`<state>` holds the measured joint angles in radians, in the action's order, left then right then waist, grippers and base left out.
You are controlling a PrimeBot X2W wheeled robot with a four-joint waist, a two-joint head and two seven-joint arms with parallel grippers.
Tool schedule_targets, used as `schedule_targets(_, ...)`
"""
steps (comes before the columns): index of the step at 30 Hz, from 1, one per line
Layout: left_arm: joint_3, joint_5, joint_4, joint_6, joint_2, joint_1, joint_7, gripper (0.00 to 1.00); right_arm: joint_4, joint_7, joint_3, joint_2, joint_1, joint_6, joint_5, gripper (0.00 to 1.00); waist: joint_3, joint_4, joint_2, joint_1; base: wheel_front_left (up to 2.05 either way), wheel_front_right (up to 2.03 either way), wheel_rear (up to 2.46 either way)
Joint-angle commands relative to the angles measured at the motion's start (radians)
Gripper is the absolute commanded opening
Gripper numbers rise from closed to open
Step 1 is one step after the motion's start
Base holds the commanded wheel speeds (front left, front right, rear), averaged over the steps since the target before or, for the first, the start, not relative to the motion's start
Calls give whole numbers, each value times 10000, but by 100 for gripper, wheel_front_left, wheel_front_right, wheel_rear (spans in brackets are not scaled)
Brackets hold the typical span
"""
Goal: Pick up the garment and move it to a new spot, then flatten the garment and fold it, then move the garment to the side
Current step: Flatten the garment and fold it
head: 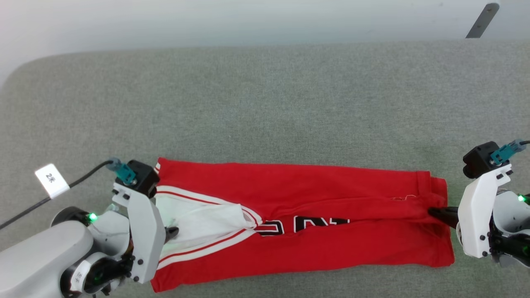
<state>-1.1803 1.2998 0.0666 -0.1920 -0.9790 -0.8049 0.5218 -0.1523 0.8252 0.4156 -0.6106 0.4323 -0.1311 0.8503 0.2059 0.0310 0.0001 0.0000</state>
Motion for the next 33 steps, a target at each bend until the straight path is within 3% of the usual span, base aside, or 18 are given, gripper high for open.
schedule_targets(1,21,19,-56,60,42,112,-70,38,-33,16,-70,73,-153,8,-83,18,-81,-8,-1,0,0,0,0)
schedule_targets(2,38,26,-124,80,58,121,-114,50,-65,6,-113,119,-156,8,-111,24,-142,-11,-1,0,0,0,0)
schedule_targets(3,53,31,-168,107,63,128,-167,71,-102,7,-168,178,-173,8,-148,40,-209,-12,-1,0,0,0,0)
schedule_targets(4,63,-1,-219,130,43,130,-217,89,-128,-11,-225,230,-183,8,-217,75,-277,-13,-1,0,0,0,0)
schedule_targets(5,61,-27,-252,159,27,144,-251,100,-189,-36,-293,279,-193,8,-283,99,-349,-12,-1,0,0,0,0)
schedule_targets(16,375,-50,-148,128,-180,892,-1843,100,-96,-244,-887,944,-684,8,-619,100,-1539,-27,-1,0,0,0,0)
schedule_targets(21,579,-396,-88,-42,-130,1549,-3523,100,1,-866,-1419,1259,-1243,8,-791,100,-2090,-3,-1,0,0,0,0)
schedule_targets(33,1380,-835,-346,-996,0,3428,-7536,100,-734,-1656,-2993,1675,-2239,8,-1664,100,-2758,296,-1,0,0,0,0)
